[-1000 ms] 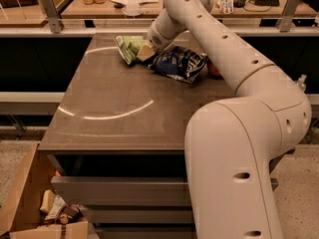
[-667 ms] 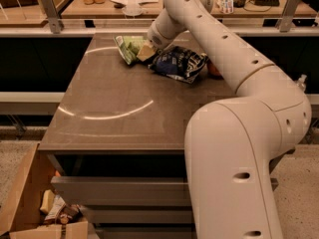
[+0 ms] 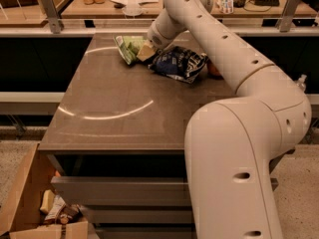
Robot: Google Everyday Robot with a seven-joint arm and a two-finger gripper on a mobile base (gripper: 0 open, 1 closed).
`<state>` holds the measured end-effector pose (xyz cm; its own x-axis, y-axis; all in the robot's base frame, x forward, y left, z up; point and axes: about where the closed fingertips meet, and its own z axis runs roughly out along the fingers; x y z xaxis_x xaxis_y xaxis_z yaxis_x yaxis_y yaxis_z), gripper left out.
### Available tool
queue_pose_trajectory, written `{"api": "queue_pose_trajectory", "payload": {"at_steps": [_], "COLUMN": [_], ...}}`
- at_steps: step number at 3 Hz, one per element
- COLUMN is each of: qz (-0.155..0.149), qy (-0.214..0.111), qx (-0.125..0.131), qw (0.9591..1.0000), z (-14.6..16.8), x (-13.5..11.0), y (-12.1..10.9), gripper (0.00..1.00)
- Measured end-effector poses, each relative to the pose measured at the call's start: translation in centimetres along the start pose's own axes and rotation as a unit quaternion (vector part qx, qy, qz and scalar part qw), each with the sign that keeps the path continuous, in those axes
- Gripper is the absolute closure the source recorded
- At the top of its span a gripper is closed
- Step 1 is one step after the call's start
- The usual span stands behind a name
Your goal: Pick green jalapeno chip bag
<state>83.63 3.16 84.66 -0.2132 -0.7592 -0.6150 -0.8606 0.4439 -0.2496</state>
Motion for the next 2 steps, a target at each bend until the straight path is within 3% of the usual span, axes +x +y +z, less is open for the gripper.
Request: {"api": "queue_pose_trajectory", "payload": {"at_steps": [2], "qz": [0.0], "qy": [0.0], "qx": [0.0], "qw": [1.0], "z": [-0.01], "x": [-0.01], "y": [0.0], "gripper": [1.0]}}
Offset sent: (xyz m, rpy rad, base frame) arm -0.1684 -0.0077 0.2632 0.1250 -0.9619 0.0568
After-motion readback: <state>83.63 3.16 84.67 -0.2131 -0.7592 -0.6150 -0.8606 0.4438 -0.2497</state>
